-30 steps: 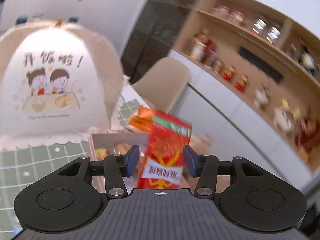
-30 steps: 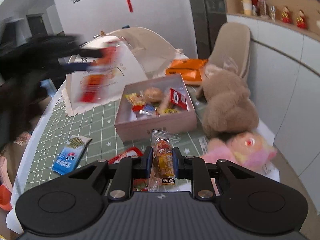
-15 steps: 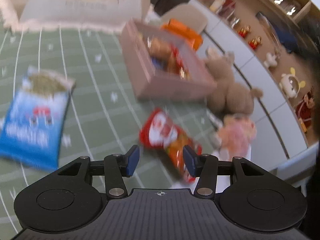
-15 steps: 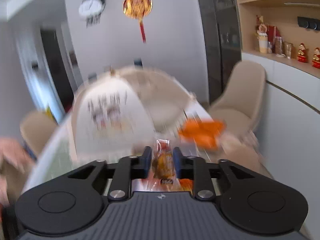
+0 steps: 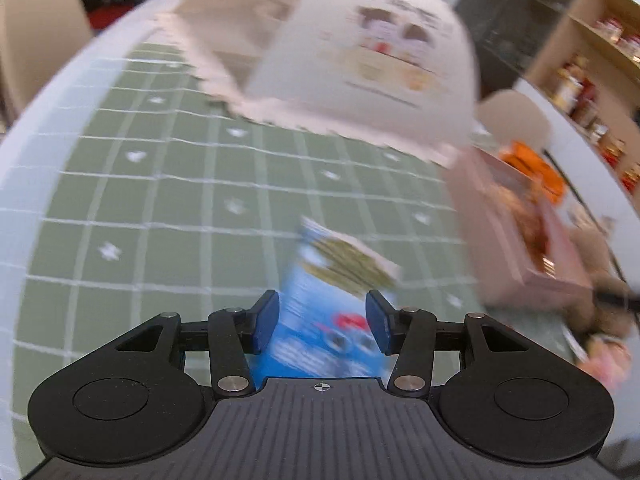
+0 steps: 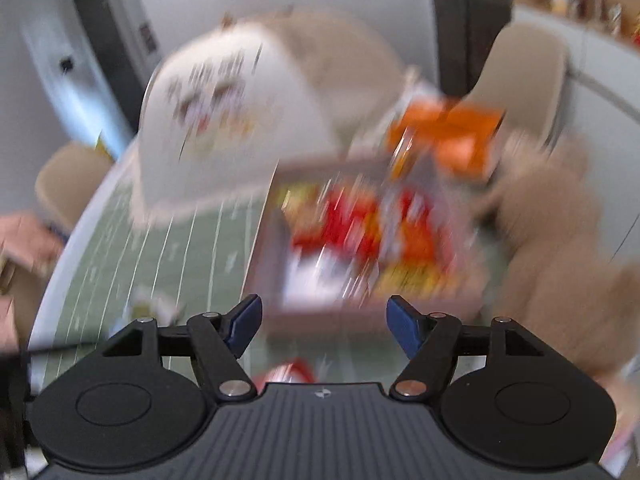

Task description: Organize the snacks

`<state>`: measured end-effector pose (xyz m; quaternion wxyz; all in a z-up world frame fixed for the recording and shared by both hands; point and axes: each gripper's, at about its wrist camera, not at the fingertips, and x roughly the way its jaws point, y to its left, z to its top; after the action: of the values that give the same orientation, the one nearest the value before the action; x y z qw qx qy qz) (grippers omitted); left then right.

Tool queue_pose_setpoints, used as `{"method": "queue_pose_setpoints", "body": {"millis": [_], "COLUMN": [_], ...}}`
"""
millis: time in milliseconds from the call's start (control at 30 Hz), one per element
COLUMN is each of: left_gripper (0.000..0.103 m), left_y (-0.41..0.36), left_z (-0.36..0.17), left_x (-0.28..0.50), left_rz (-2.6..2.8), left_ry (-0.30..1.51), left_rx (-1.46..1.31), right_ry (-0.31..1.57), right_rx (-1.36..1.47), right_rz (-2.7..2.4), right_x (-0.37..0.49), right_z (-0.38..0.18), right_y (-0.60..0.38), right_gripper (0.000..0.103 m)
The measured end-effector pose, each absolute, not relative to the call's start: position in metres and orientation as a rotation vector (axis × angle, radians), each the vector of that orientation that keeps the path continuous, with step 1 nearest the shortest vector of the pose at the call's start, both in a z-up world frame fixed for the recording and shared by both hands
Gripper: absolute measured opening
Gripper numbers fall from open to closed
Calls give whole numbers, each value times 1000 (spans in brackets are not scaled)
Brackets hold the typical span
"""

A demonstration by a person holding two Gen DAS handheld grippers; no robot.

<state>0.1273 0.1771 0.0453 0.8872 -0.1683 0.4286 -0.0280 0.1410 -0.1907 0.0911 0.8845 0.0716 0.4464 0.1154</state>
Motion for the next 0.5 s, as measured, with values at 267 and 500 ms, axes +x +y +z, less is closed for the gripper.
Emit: {"method": "queue_pose_setpoints", "body": {"millis": [267,500], "left_gripper": [47,49], "left_y": [146,92], "left_z": [30,25], "left_x": [146,108], "left_rz": [-151,-369], "left_ry": [976,1017], "left_rx": [-189,-66], "right_ry": [1047,1068], "right_rx": [86,116], "right_rz": [276,268], "right_x": [108,72], "right_z": [30,31], "right_y": [-159,-159], "right_gripper": [65,59]}}
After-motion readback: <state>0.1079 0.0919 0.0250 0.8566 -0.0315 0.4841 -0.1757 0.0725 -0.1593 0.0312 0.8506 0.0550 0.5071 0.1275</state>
